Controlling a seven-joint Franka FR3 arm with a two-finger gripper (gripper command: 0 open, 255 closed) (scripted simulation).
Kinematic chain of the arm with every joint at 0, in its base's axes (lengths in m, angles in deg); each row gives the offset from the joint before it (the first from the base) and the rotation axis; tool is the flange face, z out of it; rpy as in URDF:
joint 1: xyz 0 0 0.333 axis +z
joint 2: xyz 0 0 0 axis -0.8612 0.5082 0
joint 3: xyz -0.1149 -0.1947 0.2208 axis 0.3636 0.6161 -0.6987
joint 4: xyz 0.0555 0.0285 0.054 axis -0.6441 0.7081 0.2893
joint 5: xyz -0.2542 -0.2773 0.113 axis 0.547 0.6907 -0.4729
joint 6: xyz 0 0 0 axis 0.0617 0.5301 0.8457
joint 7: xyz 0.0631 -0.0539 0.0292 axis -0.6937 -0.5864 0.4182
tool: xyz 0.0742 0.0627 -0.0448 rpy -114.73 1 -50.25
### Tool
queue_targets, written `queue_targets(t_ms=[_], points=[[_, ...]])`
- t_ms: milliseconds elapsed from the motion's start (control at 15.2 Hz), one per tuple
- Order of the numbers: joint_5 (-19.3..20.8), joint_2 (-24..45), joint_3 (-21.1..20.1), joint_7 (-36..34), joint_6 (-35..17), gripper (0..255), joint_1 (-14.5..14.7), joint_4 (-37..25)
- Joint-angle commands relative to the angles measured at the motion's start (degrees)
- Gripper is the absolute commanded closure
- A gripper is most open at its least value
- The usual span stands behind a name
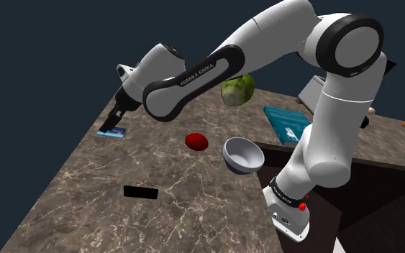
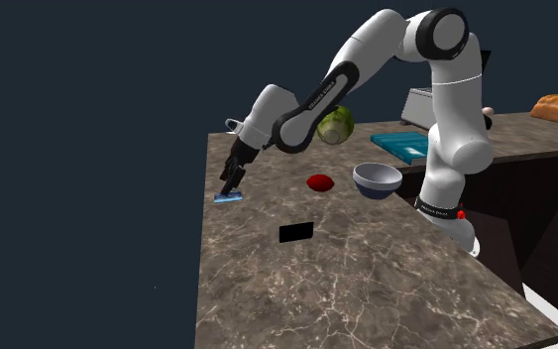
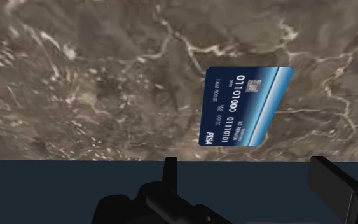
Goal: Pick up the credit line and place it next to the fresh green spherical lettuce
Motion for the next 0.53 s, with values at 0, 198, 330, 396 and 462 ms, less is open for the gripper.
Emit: queue_targets(t_ms=[0, 198, 330, 396, 462], points=[[0.6, 1.8, 0.39, -0.28, -0.85, 0, 0.57, -1.07], [1.42, 4.4, 1.18, -0.84, -1.83, 0, 1.52, -2.73], [1.54, 4.9, 1.34, -0.93, -2.0, 0, 1.71, -3.05], [1.54, 4.9, 1.34, -0.92, -2.0, 0, 1.71, -3.06], [1.54, 4.9, 1.34, -0.92, -2.0, 0, 1.71, -3.06]])
